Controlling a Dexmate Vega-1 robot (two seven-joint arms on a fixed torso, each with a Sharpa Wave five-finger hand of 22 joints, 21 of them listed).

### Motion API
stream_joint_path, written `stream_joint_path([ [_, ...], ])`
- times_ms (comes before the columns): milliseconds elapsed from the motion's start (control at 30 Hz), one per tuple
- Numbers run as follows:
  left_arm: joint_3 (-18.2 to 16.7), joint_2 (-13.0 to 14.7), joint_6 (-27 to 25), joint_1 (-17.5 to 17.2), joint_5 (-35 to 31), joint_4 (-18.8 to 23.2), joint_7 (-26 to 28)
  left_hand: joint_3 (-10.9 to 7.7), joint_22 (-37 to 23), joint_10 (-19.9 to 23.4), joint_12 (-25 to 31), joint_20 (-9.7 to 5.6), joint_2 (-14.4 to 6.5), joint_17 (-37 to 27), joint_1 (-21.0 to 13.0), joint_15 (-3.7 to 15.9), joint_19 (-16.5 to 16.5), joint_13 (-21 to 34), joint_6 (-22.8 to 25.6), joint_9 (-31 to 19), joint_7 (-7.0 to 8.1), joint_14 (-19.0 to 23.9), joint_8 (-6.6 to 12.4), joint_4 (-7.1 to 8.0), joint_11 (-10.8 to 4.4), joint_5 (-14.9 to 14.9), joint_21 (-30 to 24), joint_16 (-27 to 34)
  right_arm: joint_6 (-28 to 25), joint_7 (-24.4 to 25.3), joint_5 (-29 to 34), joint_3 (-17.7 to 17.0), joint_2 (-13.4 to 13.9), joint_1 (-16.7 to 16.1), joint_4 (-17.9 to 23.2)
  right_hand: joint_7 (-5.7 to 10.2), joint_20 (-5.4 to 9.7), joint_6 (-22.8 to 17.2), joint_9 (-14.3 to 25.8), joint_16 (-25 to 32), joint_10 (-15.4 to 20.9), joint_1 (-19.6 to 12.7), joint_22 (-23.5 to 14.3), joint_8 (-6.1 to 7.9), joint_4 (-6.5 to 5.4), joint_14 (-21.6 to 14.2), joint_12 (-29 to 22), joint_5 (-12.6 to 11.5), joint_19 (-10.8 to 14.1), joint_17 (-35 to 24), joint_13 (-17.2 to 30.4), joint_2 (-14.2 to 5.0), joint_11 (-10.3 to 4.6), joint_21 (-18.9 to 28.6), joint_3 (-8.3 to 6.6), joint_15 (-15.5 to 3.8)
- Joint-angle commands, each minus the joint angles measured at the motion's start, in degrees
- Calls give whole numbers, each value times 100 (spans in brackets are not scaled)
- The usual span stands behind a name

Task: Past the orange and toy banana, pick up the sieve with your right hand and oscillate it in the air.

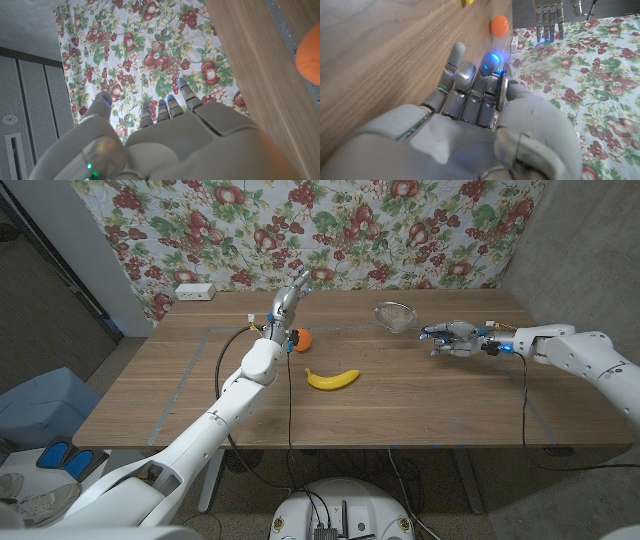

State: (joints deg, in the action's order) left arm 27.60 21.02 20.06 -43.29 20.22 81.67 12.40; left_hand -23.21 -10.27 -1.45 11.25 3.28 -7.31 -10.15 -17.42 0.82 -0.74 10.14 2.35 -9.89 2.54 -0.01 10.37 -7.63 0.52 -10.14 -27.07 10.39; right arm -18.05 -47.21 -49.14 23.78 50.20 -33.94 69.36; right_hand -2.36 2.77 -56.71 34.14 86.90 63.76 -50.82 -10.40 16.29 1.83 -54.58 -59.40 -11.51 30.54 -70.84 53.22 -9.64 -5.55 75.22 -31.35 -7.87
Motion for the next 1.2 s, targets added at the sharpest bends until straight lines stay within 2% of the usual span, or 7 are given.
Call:
stream_joint_path([
  [33,-1,8,0,0,10,4,-12,-37,-9,-49,-14,-15,0,-1,33,15,-31,15,28,-2,-49,-52,-4,-13,-11,3,8,20,826,-684,-527,-408,-521,-128,-719,-253,505,-330,24,36,-123,72,-1,-28,4,30,40,-29,-59,1,-96,10,-110,27,-28,-421],
  [167,-3,-4,29,17,18,-32,-25,-43,-9,-44,-12,-18,1,-1,40,14,-36,15,27,-2,-51,-52,-5,-20,-12,3,16,21,1031,-1198,-661,-468,-772,14,-1178,-239,509,-318,41,36,-141,99,0,-51,-7,68,31,-42,-100,-2,-83,16,-116,21,-16,-425],
  [567,-17,-12,66,59,55,-110,-74,-62,-9,-42,-12,-16,3,1,59,10,-45,15,31,-2,-53,-49,-3,-39,-11,4,37,23,1082,-1636,-636,-475,-1006,252,-1581,-217,518,-303,85,43,-171,125,1,-82,-10,103,-7,-62,-119,-1,-26,19,-137,26,-8,-427],
  [933,-10,-24,74,90,67,-168,-97,-75,-10,-42,-12,-14,3,3,72,12,-54,15,29,-2,-53,-46,-4,-50,-10,4,51,24,1008,-1489,-548,-491,-959,201,-1456,-205,515,-313,73,43,-166,142,3,-109,-16,119,10,-67,-125,0,-62,16,-141,25,-6,-429],
  [1200,2,-34,58,119,59,-197,-97,-84,-10,-41,-12,-12,4,3,79,13,-58,15,28,-2,-51,-42,-5,-58,-15,5,60,26,889,-1149,-440,-468,-807,93,-1158,-203,510,-325,73,47,-170,144,4,-112,-14,115,-2,-69,-122,1,-44,13,-141,27,-8,-430],
])
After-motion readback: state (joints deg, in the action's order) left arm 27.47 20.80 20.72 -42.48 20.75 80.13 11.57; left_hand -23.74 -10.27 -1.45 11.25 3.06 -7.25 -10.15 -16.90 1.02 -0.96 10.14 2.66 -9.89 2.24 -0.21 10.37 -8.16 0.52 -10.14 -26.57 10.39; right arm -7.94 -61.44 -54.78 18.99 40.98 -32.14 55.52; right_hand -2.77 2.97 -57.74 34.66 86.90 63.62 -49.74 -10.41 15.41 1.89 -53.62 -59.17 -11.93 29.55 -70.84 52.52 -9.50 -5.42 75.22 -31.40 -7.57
